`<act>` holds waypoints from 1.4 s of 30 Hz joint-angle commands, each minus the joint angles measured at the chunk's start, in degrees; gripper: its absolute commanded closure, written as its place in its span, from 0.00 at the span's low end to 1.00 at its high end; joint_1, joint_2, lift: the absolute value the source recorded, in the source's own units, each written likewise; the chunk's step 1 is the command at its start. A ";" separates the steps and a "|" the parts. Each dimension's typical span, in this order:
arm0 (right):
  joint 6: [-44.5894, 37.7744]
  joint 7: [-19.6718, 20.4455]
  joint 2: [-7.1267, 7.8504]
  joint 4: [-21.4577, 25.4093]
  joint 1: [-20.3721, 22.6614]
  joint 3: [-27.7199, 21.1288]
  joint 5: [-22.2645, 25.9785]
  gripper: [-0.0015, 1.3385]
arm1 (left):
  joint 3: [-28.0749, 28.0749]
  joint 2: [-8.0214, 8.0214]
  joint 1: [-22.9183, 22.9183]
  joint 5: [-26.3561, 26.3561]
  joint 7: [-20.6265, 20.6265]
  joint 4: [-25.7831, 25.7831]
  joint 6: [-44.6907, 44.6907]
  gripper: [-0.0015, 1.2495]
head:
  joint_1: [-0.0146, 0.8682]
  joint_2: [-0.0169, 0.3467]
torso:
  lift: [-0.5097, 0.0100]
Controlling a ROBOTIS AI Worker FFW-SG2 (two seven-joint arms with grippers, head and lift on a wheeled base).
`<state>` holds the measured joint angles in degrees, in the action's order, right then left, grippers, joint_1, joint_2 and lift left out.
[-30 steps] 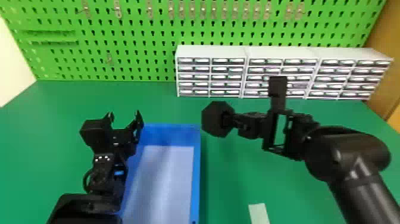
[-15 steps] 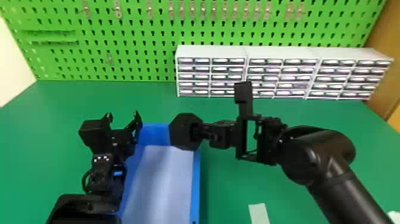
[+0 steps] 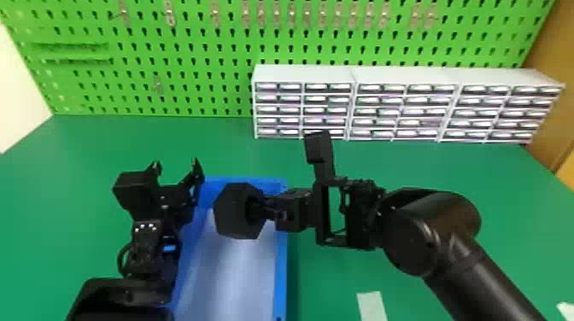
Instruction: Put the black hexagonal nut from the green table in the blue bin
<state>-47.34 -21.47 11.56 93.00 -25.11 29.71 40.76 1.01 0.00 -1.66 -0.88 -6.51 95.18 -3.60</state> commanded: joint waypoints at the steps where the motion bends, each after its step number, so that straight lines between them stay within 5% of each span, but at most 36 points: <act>1: -1.26 0.38 0.04 -0.01 -0.29 0.26 -0.15 0.47 | 0.04 0.15 -0.01 0.00 0.00 0.00 0.00 0.41 | 0.76 0.20 | 0.80; 7: -2.41 0.38 0.13 -0.19 -0.37 0.17 -0.15 0.07 | -0.05 0.15 -0.10 0.00 0.00 0.00 -0.09 0.41 | 0.76 0.20 | 0.80; 24: -2.76 0.38 0.13 -0.19 0.15 -1.85 -2.08 0.08 | 0.13 0.15 -0.01 0.00 0.00 0.00 -0.09 0.41 | 0.76 0.20 | 0.80; 42: 1.37 0.64 -1.98 -0.19 5.51 -21.01 -16.94 0.08 | -0.05 0.15 -0.19 0.09 0.00 0.00 -0.09 0.41 | 0.76 0.20 | 0.80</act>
<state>-47.78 -21.02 10.29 92.81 -20.87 12.60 26.13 1.06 0.00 -1.77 -0.88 -6.50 95.18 -3.69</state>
